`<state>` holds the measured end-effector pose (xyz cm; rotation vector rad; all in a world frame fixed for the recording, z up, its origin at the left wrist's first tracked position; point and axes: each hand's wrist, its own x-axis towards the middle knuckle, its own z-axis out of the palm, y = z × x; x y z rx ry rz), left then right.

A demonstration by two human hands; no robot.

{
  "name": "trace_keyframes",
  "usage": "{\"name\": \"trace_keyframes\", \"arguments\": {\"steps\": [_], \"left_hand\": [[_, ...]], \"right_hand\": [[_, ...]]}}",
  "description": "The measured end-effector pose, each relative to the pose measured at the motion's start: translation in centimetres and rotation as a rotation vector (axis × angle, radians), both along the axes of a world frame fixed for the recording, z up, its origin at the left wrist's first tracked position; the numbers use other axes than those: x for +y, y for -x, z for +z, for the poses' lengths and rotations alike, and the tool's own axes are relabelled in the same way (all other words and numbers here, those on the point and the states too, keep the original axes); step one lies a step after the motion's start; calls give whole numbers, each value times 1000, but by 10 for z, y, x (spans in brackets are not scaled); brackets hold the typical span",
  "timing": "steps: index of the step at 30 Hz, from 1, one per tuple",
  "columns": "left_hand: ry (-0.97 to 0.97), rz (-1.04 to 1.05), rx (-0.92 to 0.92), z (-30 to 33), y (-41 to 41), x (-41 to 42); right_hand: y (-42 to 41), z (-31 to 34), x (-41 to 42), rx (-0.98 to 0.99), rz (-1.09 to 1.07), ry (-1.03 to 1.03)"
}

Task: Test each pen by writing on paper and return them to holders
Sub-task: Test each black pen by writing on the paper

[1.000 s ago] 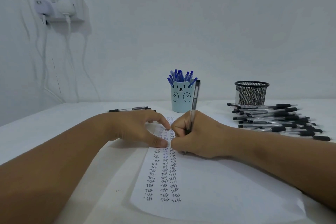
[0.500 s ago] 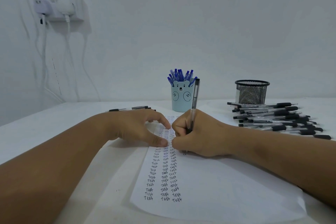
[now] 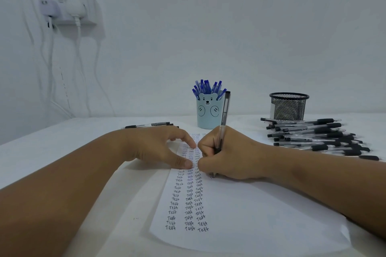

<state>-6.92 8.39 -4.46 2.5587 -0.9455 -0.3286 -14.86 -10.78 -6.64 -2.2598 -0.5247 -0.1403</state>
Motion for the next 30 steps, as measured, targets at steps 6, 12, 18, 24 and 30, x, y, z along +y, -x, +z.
{"name": "trace_keyframes", "arguments": {"steps": [6,12,18,24,30], "left_hand": [[5,-2,-1,0,-2,1],[-6,1,1,0,0,0],[-4,1,5,2,0,0],[-17,-2,5,1,-1,0],[-14,5,6,0,-1,1]], "right_hand": [[-1,-1,0,-24,-23,6],[-2,-2,0,-14,-6,19],[-2,-1,-1,-19,-15,-20],[-2,-1,0,-12,-7,-15],[-4,-3,0,-20,7,4]]}}
